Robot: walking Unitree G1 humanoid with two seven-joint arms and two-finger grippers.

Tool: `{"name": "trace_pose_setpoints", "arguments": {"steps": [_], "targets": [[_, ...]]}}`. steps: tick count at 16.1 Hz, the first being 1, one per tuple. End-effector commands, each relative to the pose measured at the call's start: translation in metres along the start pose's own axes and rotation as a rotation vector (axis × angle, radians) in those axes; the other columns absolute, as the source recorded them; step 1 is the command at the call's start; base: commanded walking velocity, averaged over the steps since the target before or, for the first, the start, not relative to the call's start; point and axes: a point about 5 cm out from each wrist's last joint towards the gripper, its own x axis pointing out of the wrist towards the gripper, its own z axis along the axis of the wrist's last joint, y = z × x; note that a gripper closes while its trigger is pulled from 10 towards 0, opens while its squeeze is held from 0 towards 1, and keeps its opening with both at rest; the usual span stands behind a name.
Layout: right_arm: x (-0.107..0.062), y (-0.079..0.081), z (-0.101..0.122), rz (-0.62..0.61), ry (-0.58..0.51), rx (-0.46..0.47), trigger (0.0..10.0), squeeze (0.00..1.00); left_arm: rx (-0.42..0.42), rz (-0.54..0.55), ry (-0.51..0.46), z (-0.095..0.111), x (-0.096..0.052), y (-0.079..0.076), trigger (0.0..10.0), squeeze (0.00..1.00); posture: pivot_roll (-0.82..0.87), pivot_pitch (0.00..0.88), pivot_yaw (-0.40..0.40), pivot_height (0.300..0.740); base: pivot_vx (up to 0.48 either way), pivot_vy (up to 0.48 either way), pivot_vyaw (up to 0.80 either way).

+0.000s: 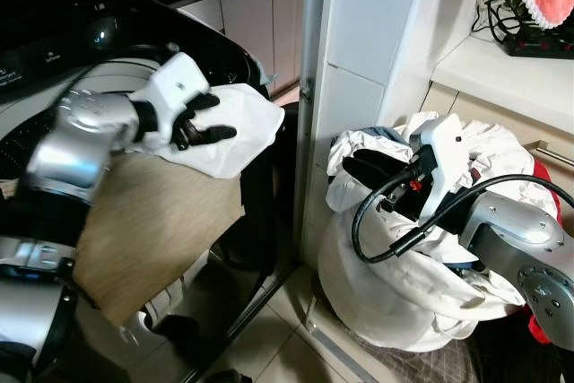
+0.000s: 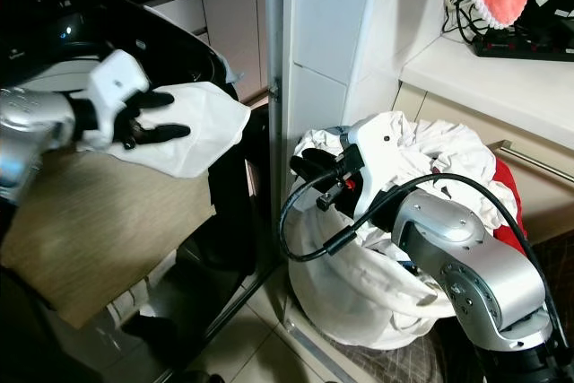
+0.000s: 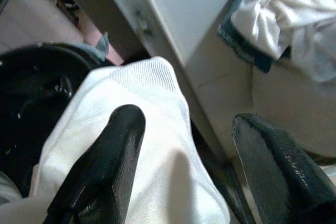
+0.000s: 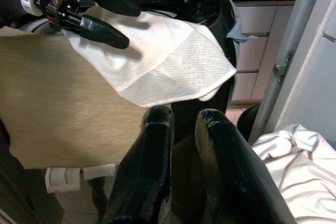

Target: Clothes washing

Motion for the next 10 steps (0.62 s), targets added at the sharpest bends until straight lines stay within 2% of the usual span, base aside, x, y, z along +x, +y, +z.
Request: {"name": "trace_pose_setpoints", "arguments": {"steps": [1, 3, 5, 10], "targets": [[-0.001, 0.003, 0.001, 0.015, -0.001, -0.018, 10.0, 0.00, 0.047, 0.035, 0.018, 0.004, 0.002, 0.004, 10.0, 0.00, -0.16, 0.000, 0.060, 0.740, 0.000, 0.000, 0.00], [-0.001, 0.003, 0.000, 0.018, 0.003, -0.017, 10.0, 0.00, 0.070, 0.028, 0.061, -0.003, 0.007, 0.001, 10.0, 0.00, -0.17, 0.000, 0.061, 0.740, 0.000, 0.000, 0.00], [-0.002, 0.003, -0.001, 0.017, 0.008, -0.016, 10.0, 0.00, 0.082, 0.089, 0.082, -0.007, 0.008, 0.007, 10.0, 0.00, -0.16, 0.000, 0.062, 0.740, 0.000, 0.000, 0.00], [-0.002, 0.002, -0.001, 0.018, 0.014, -0.024, 10.0, 0.00, 0.122, 0.157, 0.124, -0.011, 0.006, 0.016, 10.0, 0.00, -0.16, 0.000, 0.058, 0.740, 0.000, 0.000, 0.00]]}}
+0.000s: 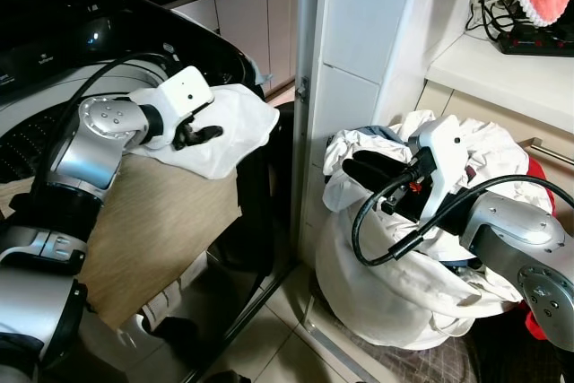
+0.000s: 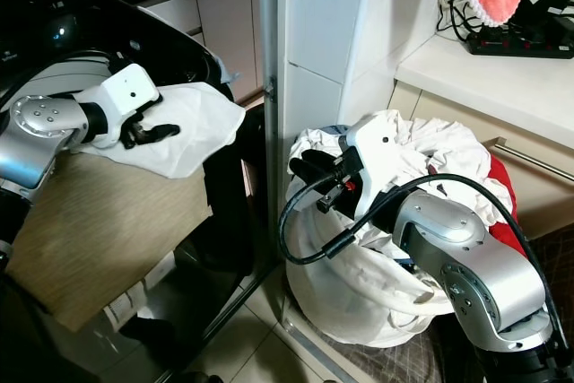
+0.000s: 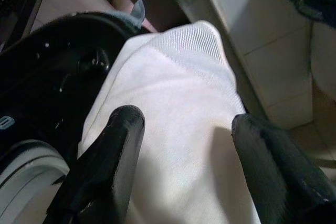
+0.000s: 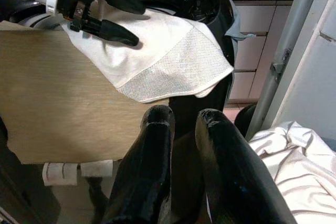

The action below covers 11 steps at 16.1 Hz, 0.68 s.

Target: Clothes washing

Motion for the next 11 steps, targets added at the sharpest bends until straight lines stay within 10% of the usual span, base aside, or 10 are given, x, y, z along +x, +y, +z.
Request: {"name": "trace_pose_setpoints", "arguments": {"steps": [1, 2, 4, 11], "targets": [[-0.001, 0.001, -0.001, 0.003, 0.009, -0.008, 10.0, 0.00, 0.027, 0.023, 0.010, 0.003, -0.002, 0.006, 10.0, 0.00, -0.16, 0.000, 0.057, 0.740, 0.000, 0.000, 0.00], [-0.001, 0.001, -0.001, 0.004, 0.011, -0.011, 10.0, 0.00, 0.021, 0.026, 0.018, 0.001, -0.002, 0.007, 9.3, 0.00, -0.16, 0.000, 0.057, 0.740, 0.000, 0.000, 0.00], [-0.001, 0.001, -0.001, 0.007, 0.014, -0.013, 10.0, 0.00, 0.001, 0.016, 0.032, -0.003, -0.002, 0.006, 0.5, 0.00, -0.16, 0.000, 0.055, 0.740, 0.000, 0.000, 0.00], [-0.001, 0.000, -0.002, 0.008, 0.021, -0.021, 10.0, 0.00, -0.008, 0.028, 0.058, -0.009, -0.002, 0.008, 0.0, 0.00, -0.16, 0.000, 0.055, 0.740, 0.000, 0.000, 0.00]]}}
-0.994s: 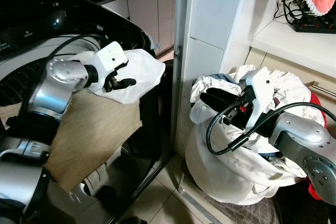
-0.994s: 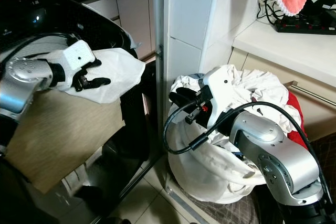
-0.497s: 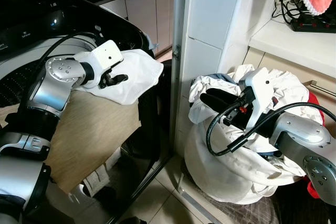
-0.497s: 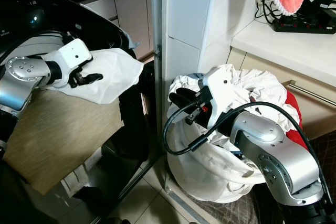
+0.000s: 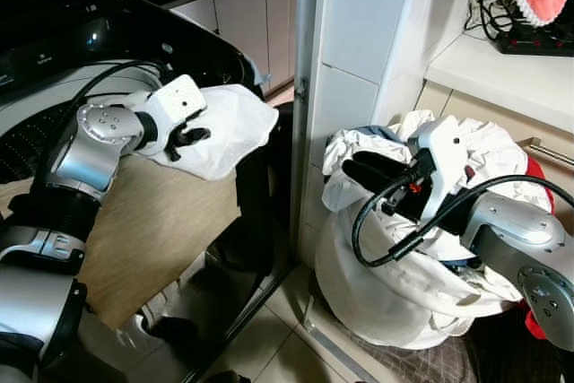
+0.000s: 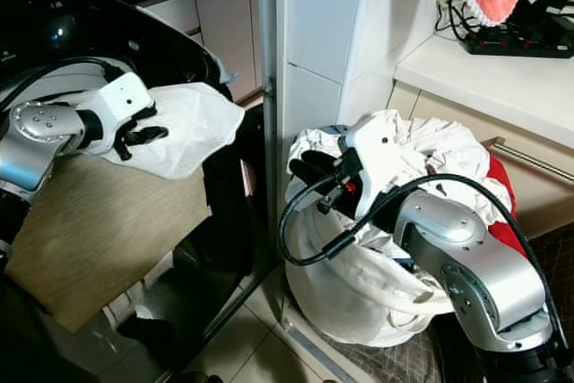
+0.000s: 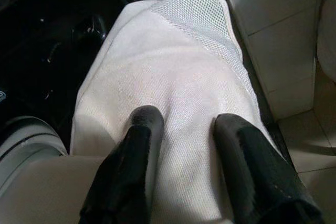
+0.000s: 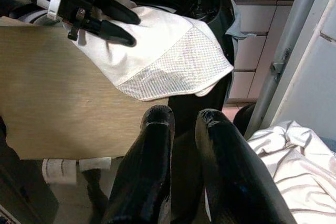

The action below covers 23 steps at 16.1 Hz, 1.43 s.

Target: Clothes washing

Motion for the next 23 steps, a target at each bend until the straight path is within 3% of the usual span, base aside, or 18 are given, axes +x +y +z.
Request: {"name": "trace_pose_setpoints", "arguments": {"steps": [1, 8, 12, 13, 14, 15, 16, 17, 18, 19, 20, 22, 23], "targets": [[-0.001, 0.001, -0.002, 0.003, 0.014, -0.008, 10.0, 0.00, 0.018, 0.027, 0.000, 0.005, -0.004, 0.009, 0.0, 0.00, -0.16, 0.000, 0.055, 0.740, 0.000, 0.000, 0.00], [-0.001, 0.000, -0.002, 0.003, 0.017, -0.013, 10.0, 0.00, -0.002, 0.108, 0.012, 0.002, -0.011, 0.024, 0.0, 0.00, -0.16, 0.000, 0.056, 0.740, 0.000, 0.000, 0.00], [-0.001, 0.000, -0.002, 0.001, 0.016, -0.015, 10.0, 0.00, -0.039, 0.306, 0.026, -0.002, -0.025, 0.050, 0.0, 0.00, -0.16, 0.000, 0.056, 0.740, 0.000, 0.000, 0.00], [-0.001, 0.000, -0.002, 0.000, 0.016, -0.016, 10.0, 0.00, -0.039, 0.418, 0.029, -0.003, -0.035, 0.064, 0.0, 0.00, -0.16, 0.000, 0.057, 0.740, 0.000, 0.000, 0.00], [-0.001, 0.000, -0.002, 0.000, 0.016, -0.017, 10.0, 0.00, -0.014, 0.602, 0.026, 0.000, -0.051, 0.083, 0.0, 0.00, -0.16, 0.000, 0.057, 0.740, 0.000, 0.000, 0.00], [-0.001, 0.000, -0.002, -0.001, 0.016, -0.017, 10.0, 0.00, 0.032, 0.781, 0.011, 0.006, -0.067, 0.100, 0.0, 0.00, -0.16, 0.000, 0.057, 0.740, 0.000, 0.000, 0.00], [-0.002, 0.000, -0.002, -0.001, 0.015, -0.017, 10.0, 0.00, 0.129, 1.004, -0.016, 0.017, -0.093, 0.119, 0.0, 0.00, -0.16, 0.000, 0.057, 0.740, 0.000, 0.000, 0.00], [-0.002, 0.000, -0.002, 0.000, 0.015, -0.017, 10.0, 0.00, 0.156, 1.059, -0.030, 0.021, -0.101, 0.124, 0.0, 0.00, -0.16, 0.000, 0.055, 0.740, 0.000, 0.000, 0.00], [-0.001, 0.000, -0.002, 0.003, 0.016, -0.017, 10.0, 0.00, 0.142, 1.022, -0.019, 0.021, -0.101, 0.125, 1.4, 0.00, -0.16, 0.000, 0.055, 0.740, 0.000, 0.000, 0.00], [0.001, 0.001, -0.002, 0.009, 0.013, -0.015, 10.0, 0.00, 0.059, 0.891, 0.032, 0.008, -0.086, 0.116, 10.0, 0.00, -0.15, 0.000, 0.055, 0.740, 0.000, 0.000, 0.00], [0.001, 0.001, -0.002, 0.011, 0.014, -0.016, 10.0, 0.00, 0.027, 0.843, 0.045, 0.004, -0.081, 0.112, 10.0, 0.00, -0.16, 0.000, 0.056, 0.740, 0.000, 0.000, 0.00], [0.001, 0.002, -0.003, 0.019, 0.020, -0.019, 10.0, 0.00, -0.173, 0.591, 0.189, -0.025, -0.058, 0.088, 10.0, 0.00, -0.16, 0.000, 0.056, 0.740, 0.000, 0.000, 0.00], [0.000, 0.003, -0.003, 0.022, 0.021, -0.018, 10.0, 0.00, -0.223, 0.567, 0.218, -0.033, -0.054, 0.083, 10.0, 1.00, -0.16, 0.000, 0.058, 0.740, 0.000, 0.000, 0.00]]}}
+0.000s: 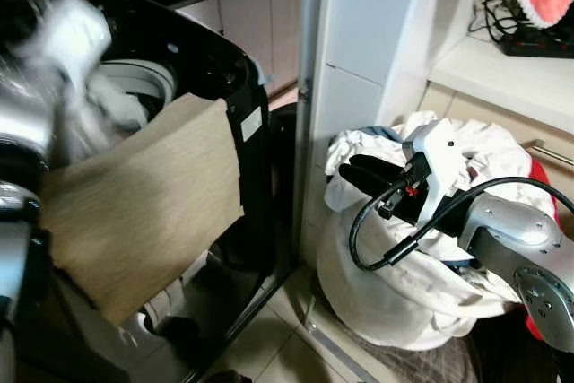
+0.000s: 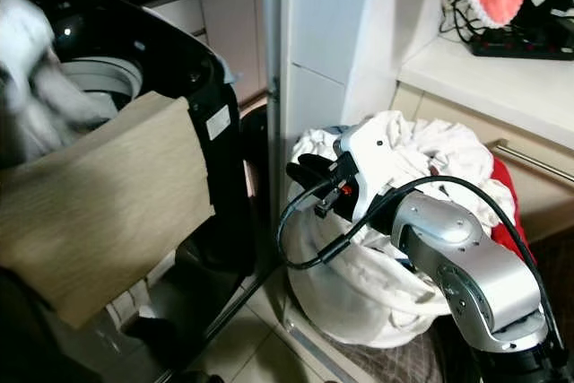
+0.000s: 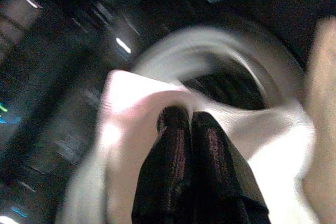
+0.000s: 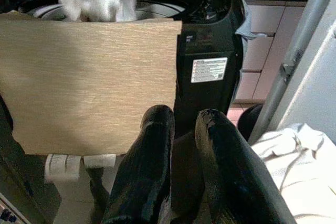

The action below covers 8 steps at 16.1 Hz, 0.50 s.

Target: Clothes washing

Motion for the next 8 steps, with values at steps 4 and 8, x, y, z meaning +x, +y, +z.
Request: {"name": "trace_pose_setpoints", "arguments": {"steps": [4, 8], "targets": [[-0.003, 0.007, 0.003, 0.059, -0.027, -0.002, 10.0, 0.00, -0.041, 0.072, -0.002, 0.005, -0.007, 0.020, 10.0, 1.00, -0.16, 0.000, 0.058, 0.740, 0.000, 0.000, 0.00], [-0.003, 0.001, 0.000, 0.012, -0.005, 0.001, 10.0, 0.00, -0.051, 0.108, -0.045, 0.012, -0.009, 0.027, 10.0, 1.00, -0.16, 0.000, 0.054, 0.740, 0.000, 0.000, 0.00]]}}
